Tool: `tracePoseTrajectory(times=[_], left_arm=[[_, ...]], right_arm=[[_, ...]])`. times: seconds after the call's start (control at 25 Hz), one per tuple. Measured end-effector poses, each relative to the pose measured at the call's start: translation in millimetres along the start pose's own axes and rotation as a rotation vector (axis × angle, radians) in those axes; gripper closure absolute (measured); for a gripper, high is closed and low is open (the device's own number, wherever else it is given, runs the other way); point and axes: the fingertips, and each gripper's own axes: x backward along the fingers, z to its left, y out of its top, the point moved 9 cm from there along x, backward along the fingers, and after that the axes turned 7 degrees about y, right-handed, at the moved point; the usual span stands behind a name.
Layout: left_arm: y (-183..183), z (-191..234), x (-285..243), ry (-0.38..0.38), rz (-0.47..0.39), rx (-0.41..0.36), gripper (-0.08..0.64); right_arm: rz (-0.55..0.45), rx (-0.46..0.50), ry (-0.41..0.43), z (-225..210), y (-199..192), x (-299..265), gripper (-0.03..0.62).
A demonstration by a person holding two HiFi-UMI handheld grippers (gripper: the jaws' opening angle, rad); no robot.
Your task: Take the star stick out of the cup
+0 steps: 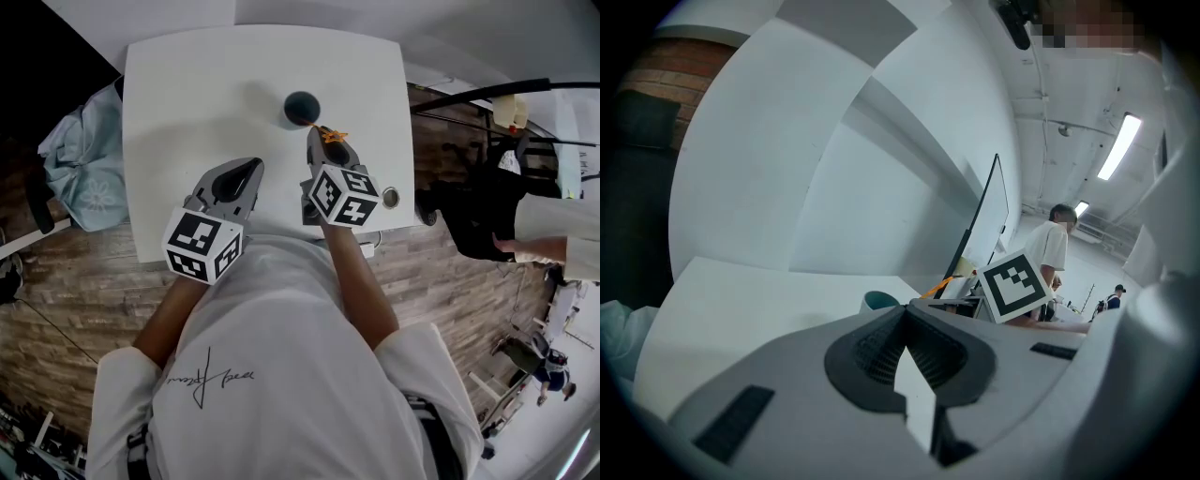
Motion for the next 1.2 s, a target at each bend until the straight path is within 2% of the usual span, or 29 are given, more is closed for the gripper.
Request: tracePoseTrajectory(times=[1.2], left_arm=[[1,1,1,-0.005,-0.004,0.008,0.557]], right_arm=[[-0.034,0.030,-0.049,-4,9,7,0.566]])
